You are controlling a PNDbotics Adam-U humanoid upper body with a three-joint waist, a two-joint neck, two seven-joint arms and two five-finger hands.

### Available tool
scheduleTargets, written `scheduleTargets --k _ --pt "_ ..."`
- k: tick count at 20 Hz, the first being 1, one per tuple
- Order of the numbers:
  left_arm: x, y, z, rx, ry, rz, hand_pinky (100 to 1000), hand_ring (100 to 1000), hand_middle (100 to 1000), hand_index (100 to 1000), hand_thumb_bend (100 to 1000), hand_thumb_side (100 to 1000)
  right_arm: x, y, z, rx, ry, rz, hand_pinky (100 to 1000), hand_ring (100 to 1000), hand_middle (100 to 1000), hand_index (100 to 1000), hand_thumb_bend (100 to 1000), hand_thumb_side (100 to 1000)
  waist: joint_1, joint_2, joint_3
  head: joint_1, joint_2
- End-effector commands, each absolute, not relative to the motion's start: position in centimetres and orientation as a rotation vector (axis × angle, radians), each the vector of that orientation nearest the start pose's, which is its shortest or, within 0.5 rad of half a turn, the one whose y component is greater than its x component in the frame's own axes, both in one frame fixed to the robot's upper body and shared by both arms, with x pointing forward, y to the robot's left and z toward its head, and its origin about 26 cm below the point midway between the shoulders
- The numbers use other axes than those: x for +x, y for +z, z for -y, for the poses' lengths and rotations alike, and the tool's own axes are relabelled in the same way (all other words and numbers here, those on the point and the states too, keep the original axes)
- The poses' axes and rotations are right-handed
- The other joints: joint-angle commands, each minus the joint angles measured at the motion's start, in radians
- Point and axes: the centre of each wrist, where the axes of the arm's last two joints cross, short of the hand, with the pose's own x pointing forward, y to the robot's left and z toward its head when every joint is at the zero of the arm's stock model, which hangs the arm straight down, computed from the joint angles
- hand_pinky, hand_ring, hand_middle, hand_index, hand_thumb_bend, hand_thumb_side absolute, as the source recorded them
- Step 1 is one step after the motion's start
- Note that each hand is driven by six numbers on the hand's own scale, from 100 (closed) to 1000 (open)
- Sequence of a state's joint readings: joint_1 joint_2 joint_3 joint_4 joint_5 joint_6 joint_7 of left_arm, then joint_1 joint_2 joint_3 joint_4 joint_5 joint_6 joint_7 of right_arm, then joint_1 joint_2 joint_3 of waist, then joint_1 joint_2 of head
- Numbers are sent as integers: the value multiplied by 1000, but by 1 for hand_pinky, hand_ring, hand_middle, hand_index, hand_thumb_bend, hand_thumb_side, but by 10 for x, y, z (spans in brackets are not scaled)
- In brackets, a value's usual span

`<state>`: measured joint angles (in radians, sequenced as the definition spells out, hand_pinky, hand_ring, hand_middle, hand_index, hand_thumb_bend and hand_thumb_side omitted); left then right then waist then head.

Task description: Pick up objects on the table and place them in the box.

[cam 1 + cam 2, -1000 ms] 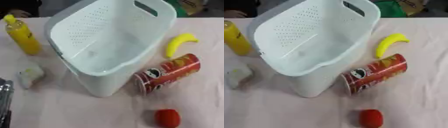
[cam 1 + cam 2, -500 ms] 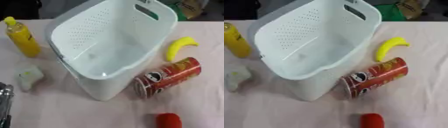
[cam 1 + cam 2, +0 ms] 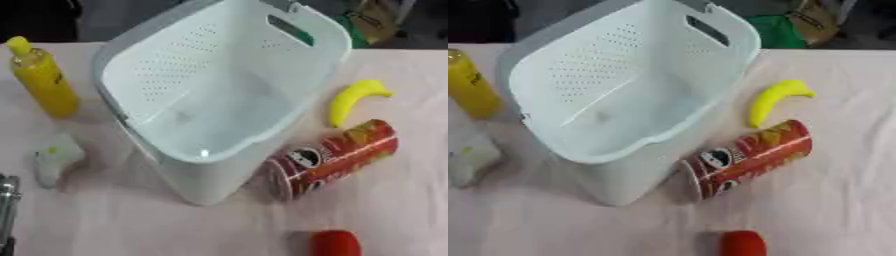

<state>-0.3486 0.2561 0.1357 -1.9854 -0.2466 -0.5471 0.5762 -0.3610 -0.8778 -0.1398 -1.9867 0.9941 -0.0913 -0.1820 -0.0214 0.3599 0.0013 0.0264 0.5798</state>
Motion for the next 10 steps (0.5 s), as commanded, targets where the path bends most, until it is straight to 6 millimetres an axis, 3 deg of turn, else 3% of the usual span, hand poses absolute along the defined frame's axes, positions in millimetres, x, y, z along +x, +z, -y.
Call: scheduleTargets --k 1,5,10 --pt "302 220 -280 -585 -321 -3182 809 849 836 880 276 1000 275 340 342 2102 -1604 -1859 862 990 899 966 100 947 -5 -28 3 -9 0" --pt "303 220 -279 -577 -311 -3188 809 849 836 880 274 1000 272 356 337 2077 -1894 -1694 862 996 907 976 100 965 -11 -30 9 -14 4" --pt "303 221 -277 -557 -298 -3195 809 850 837 880 270 1000 273 361 327 2001 -2157 -1580 866 994 904 978 100 965 -19 -31 23 -29 -6"
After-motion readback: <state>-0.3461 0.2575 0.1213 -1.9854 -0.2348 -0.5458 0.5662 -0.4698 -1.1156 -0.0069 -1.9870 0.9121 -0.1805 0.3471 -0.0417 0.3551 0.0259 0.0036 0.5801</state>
